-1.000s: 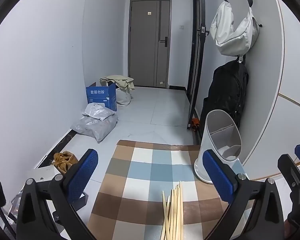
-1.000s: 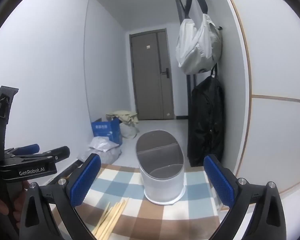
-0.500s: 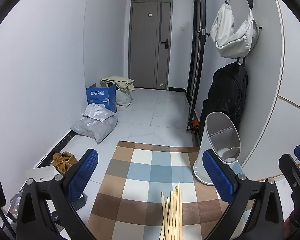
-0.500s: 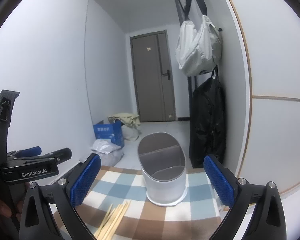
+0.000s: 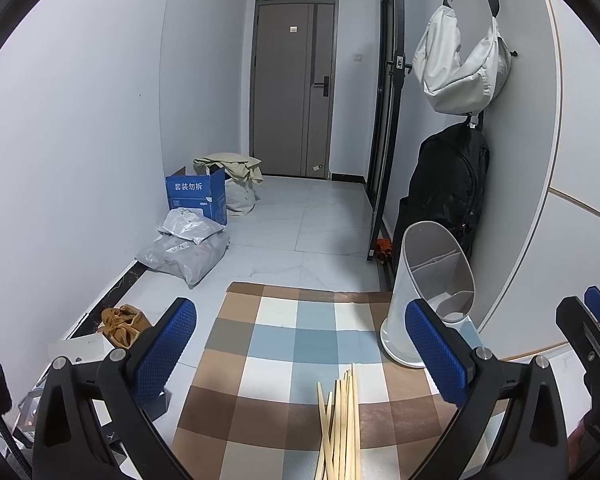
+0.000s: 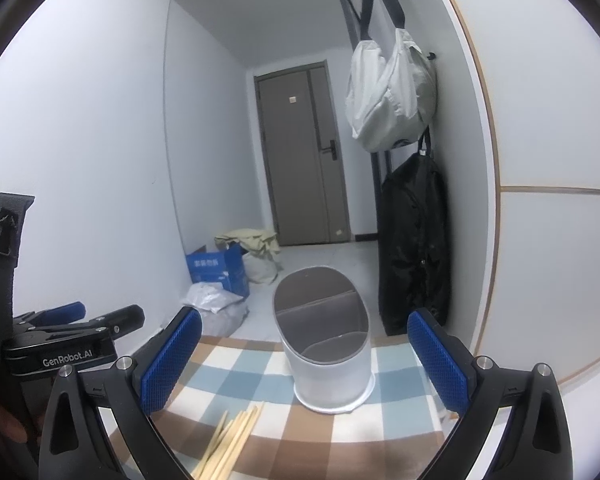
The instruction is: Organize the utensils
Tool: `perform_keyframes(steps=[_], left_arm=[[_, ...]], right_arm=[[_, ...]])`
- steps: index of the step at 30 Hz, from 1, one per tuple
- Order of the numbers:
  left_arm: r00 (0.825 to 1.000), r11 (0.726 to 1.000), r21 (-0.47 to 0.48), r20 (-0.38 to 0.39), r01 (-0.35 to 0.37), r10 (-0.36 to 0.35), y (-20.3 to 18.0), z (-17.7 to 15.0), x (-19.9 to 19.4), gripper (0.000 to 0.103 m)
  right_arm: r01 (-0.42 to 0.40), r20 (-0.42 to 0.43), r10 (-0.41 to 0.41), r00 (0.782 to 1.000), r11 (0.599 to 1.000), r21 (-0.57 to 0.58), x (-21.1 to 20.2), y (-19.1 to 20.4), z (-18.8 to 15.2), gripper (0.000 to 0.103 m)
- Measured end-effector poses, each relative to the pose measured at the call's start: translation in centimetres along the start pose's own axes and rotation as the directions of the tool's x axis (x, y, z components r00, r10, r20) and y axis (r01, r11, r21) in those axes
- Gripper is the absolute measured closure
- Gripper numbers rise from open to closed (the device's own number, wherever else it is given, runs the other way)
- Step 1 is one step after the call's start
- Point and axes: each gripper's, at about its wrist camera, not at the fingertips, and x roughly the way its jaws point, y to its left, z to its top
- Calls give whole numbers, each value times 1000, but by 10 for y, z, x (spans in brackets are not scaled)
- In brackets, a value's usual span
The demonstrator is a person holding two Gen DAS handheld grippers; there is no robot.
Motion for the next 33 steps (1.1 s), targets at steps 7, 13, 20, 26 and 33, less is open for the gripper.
perform_keyframes(steps=[7,13,20,26,33], left_arm=[[1000,1000,2,0,5,-5,0,-3,-1,1],[1000,1000,4,3,1,-1,-2,-2,-1,1],[1000,1000,0,1,9,-9,2,-5,-2,1],[1000,1000,-2,-3,12,-12,3,-5,-2,2],[1000,1000,3,-4,8,-8,4,-5,-1,1]], right_arm=[[-2,1,2,1000,1000,-7,-1,2,-1,0],[-1,1,1,1000,1000,-8,-1,3,-1,0],[-2,1,2,1000,1000,-6,-1,2,0,0],[-3,1,3,1000,1000,-5,-2,2,0,0],[-12,-7,12,1000,1000,-13,-1,3,2,0]])
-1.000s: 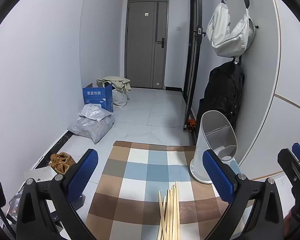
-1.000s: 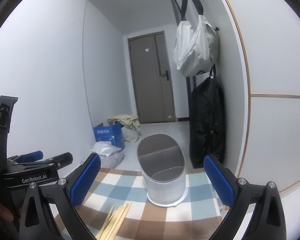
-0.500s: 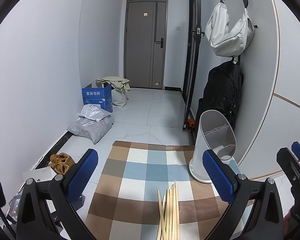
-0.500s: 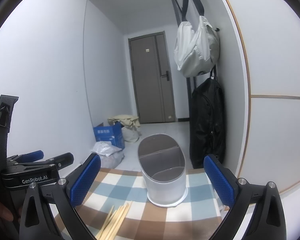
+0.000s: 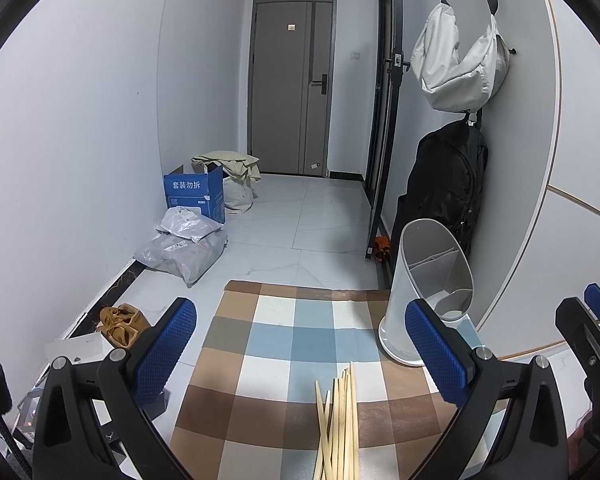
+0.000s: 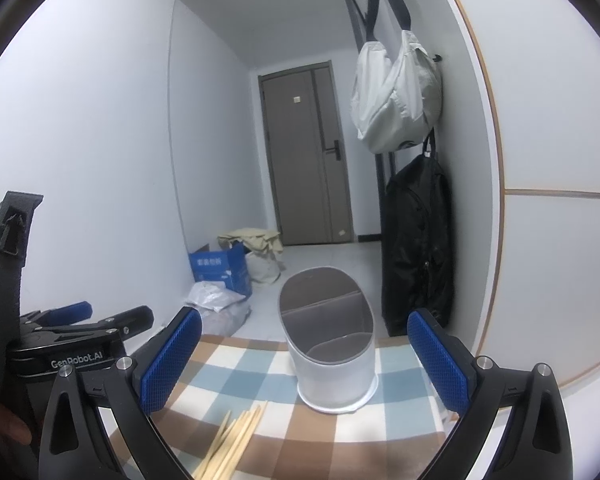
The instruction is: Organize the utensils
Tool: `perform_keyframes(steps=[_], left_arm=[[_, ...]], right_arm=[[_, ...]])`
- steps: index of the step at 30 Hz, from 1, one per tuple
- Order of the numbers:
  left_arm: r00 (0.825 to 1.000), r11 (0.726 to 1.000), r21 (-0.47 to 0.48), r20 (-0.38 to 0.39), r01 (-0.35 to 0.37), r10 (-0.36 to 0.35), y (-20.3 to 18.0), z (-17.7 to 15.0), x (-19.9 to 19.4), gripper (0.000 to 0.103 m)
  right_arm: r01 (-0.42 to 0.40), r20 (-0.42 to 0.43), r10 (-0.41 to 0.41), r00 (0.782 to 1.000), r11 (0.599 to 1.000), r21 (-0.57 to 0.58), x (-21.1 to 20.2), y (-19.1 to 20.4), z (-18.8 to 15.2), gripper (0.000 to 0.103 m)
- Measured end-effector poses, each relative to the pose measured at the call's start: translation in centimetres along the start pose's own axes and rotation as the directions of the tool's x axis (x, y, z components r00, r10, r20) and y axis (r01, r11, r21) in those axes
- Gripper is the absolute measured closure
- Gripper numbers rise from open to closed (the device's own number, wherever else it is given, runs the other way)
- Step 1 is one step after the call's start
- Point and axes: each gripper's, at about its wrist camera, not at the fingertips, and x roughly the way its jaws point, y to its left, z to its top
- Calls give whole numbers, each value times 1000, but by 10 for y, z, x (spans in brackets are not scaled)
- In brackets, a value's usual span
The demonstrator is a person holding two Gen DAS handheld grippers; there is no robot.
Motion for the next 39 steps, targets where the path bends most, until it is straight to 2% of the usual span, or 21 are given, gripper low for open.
perform_keyframes(steps=[6,8,10,12,13,15,16,18,19,21,23,25,26,27,31,36,39], left_arm=[[999,1000,-18,-43,8,-9,5,1,10,1],[996,999,-38,-90,2,-6,10,1,20,1],[985,998,-65,-170,-1,-10,19,-3,37,1],[958,995,-102,-285,-2,-27,30,-12,62,1],[947,993,-117,-318,4,-41,33,-15,70,2],[904,983,-183,-417,17,-93,43,-27,95,2],[897,981,-194,-432,12,-97,44,-29,99,2],[863,979,-205,-493,6,-109,47,-37,118,2],[855,978,-208,-507,5,-112,45,-38,123,4],[826,977,-212,-550,5,-124,43,-42,134,12],[788,978,-208,-599,16,-141,39,-49,147,20],[760,980,-199,-633,20,-144,35,-55,151,27],[735,984,-178,-664,19,-134,30,-59,158,35],[726,985,-172,-675,20,-133,31,-61,159,45],[670,985,-174,-728,24,-145,28,-69,166,56],[649,984,-174,-745,35,-154,24,-64,164,57],[648,986,-162,-746,46,-153,21,-62,159,57]], right_arm=[[-4,-3,4,1000,1000,1,1,1,0,0],[-3,-15,3,1000,1000,10,3,-1,0,0],[10,-40,-10,999,1000,9,9,-2,0,0],[5,-63,-4,998,1000,7,15,-2,0,0],[5,-80,-4,997,1000,7,20,-3,-1,0],[27,-114,-26,993,1000,6,31,-4,-3,0],[35,-126,-35,991,999,2,35,-5,-4,0],[41,-148,-42,988,999,-12,46,-6,-6,0],[44,-151,-46,987,999,-17,49,-7,-7,0],[51,-158,-55,986,998,-29,57,-8,-7,0],[41,-174,-45,984,999,-29,65,-9,-7,0],[37,-186,-42,982,999,-27,70,-11,-9,0],[36,-193,-39,980,999,-23,72,-12,-10,0],[37,-201,-40,979,999,-20,75,-13,-11,0],[33,-230,-33,973,999,-3,84,-17,-14,0],[27,-257,-18,966,999,34,93,-24,-15,0],[26,-274,-10,962,998,53,97,-27,-16,0]])
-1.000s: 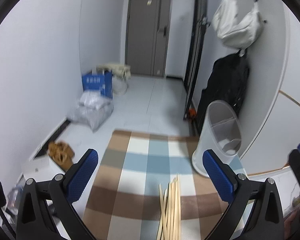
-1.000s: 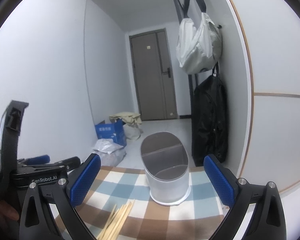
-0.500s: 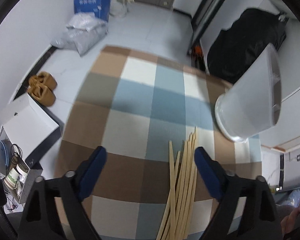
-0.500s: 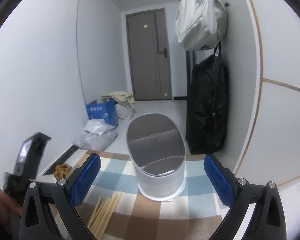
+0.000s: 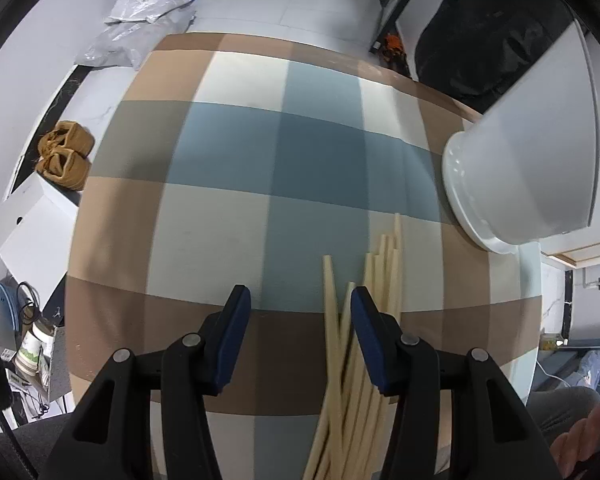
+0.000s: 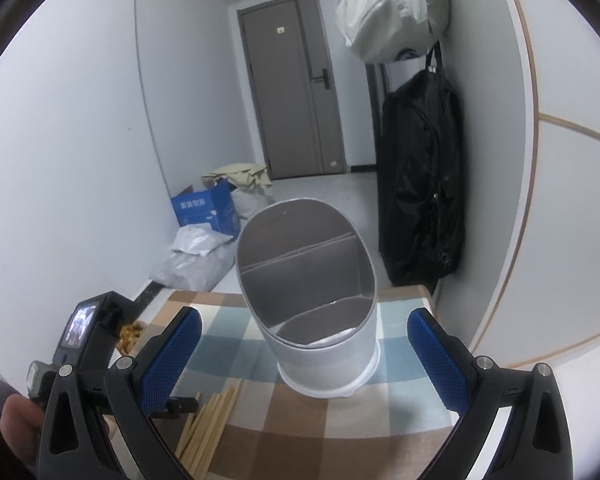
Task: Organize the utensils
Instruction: 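Lower the left gripper onto the chopstick bundle and pinch one chopstick, then lift the chopstick with the left gripper while the right gripper pinches another chopstick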
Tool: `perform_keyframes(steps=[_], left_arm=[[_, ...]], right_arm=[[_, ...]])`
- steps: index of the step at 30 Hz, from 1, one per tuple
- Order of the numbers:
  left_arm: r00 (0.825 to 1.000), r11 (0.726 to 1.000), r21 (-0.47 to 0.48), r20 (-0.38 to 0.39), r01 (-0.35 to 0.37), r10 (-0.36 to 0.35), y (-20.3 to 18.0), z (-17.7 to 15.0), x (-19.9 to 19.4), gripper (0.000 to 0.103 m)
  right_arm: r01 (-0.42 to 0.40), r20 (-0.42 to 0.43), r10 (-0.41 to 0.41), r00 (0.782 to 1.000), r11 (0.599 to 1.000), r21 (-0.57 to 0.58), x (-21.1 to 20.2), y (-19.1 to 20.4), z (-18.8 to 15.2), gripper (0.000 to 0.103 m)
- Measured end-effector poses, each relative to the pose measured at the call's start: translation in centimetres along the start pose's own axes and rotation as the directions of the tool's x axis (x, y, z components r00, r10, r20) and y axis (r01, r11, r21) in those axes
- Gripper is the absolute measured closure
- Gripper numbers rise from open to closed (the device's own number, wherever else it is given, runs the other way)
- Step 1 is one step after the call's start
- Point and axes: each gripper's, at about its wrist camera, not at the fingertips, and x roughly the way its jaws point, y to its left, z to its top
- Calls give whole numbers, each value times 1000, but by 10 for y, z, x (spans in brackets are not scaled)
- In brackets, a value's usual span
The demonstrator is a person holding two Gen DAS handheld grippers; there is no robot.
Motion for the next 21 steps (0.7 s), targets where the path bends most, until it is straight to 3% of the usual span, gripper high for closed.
perform_keyframes(steps=[1,6,12,18,21], left_arm=[[1000,1000,10,3,-13,13,-1,0,-2,58],[993,991,64,16,-120,119,-6,-4,-7,88],[980,974,110,42,-198,195,-18,-8,-3,98],[981,980,60,50,-189,186,-11,-1,6,102],[987,989,-2,72,-146,146,-5,9,4,102]], right_arm=[[-1,-5,1,1000,1000,5,2,-1,0,0],[5,-15,-6,1000,1000,-1,4,0,0,0],[20,-19,-20,1000,1000,-21,4,3,-2,0],[26,-9,-27,1000,998,-49,0,8,-2,0],[19,-14,-20,1000,997,-68,-1,13,-4,0]])
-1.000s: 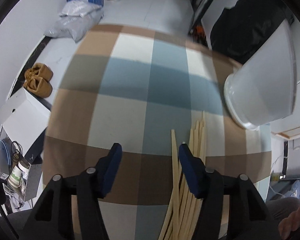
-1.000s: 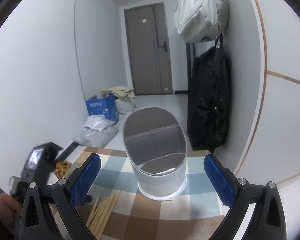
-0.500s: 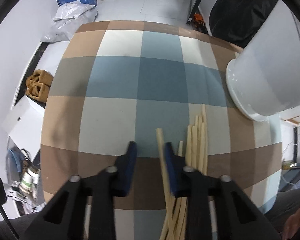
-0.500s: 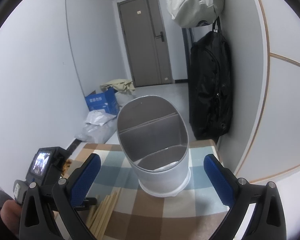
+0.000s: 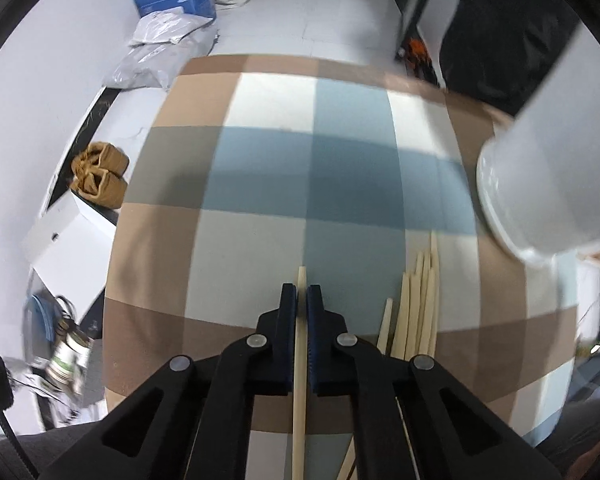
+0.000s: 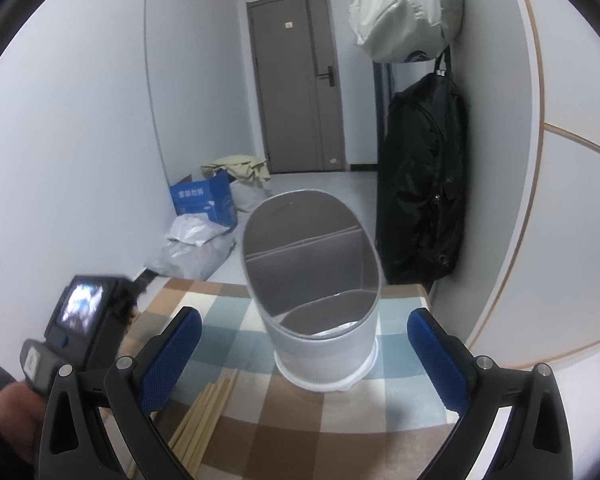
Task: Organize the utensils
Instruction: 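Lift the chopstick with the left gripper while the right gripper pinches another chopstick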
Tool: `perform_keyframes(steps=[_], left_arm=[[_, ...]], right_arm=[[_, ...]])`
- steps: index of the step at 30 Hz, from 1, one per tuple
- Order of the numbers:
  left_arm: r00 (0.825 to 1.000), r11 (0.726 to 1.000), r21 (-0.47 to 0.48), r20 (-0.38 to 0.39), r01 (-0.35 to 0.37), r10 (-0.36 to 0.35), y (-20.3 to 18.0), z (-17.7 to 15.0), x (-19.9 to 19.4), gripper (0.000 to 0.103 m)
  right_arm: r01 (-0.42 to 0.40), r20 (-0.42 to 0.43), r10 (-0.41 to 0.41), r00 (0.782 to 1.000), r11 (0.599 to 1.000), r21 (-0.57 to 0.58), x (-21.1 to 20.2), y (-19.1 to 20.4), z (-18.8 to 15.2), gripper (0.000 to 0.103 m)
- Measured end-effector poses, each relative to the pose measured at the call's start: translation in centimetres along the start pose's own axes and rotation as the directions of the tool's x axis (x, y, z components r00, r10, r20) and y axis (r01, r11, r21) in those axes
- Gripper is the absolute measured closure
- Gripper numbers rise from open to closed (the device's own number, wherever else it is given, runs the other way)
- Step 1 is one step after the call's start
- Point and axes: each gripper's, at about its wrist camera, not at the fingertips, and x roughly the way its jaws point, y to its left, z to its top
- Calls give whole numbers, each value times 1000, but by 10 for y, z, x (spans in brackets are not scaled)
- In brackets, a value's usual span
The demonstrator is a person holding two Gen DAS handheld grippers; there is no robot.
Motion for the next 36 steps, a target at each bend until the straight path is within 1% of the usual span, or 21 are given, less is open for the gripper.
perform_keyframes(steps=[4,6,8,9,10,11,12,13,14,16,18,20,21,24,25,26,29,30,32,35,36], left_arm=[[994,994,-60,78,87,-82,6,9,-17,102],[987,990,-71,118,119,-110,8,10,-28,102],[975,981,-89,158,172,-156,13,10,-40,102],[971,978,-91,173,185,-168,14,9,-43,102],[963,976,-89,204,199,-177,16,7,-51,102],[957,974,-91,225,208,-184,17,6,-56,102],[950,971,-90,243,221,-193,20,6,-61,102],[943,968,-89,264,235,-205,22,5,-66,102],[934,964,-90,287,248,-214,25,3,-71,102],[924,962,-86,313,259,-221,31,1,-77,102],[914,958,-89,336,272,-228,39,-2,-82,102],[906,952,-94,349,290,-241,46,-3,-85,102],[903,952,-94,354,293,-243,49,-4,-85,102],[890,944,-94,373,317,-262,57,-6,-90,102],[887,943,-90,378,321,-266,59,-7,-91,102],[885,942,-90,381,322,-267,61,-7,-91,102],[881,935,-95,379,341,-283,67,-8,-91,102],[880,933,-98,378,347,-288,69,-9,-91,102],[877,930,-100,379,355,-294,72,-9,-91,102],[874,925,-101,379,366,-304,77,-10,-92,102],[873,925,-101,379,367,-306,78,-10,-92,102]], right_arm=[[-14,-18,14,1000,999,-42,-1,9,-6,0],[-44,-43,42,998,998,-53,0,14,-11,0],[-70,-73,66,995,996,-52,2,17,-15,0],[-86,-91,82,993,995,-43,3,18,-18,0],[-102,-106,98,990,994,-30,4,19,-20,2],[-124,-127,121,985,992,-15,6,19,-23,8],[-150,-155,148,977,989,-2,9,21,-26,11],[-178,-192,176,965,984,7,14,24,-29,16],[-195,-224,193,955,981,14,19,26,-31,25],[-211,-290,210,934,977,31,31,32,-37,38],[-225,-363,228,903,973,52,45,39,-43,47],[-244,-412,254,875,967,76,57,44,-48,60],[-246,-427,258,866,966,84,62,46,-50,61],[-230,-468,249,848,968,97,80,54,-54,61],[-229,-485,247,839,969,99,86,56,-56,64],[-231,-500,248,830,968,95,94,60,-58,71],[-201,-544,198,815,978,54,116,71,-64,75],[-190,-551,187,813,980,53,118,71,-65,75],[-175,-561,180,808,983,62,127,72,-65,81],[-161,-567,162,808,986,52,135,74,-63,81],[-150,-570,145,809,988,39,137,77,-63,82]])
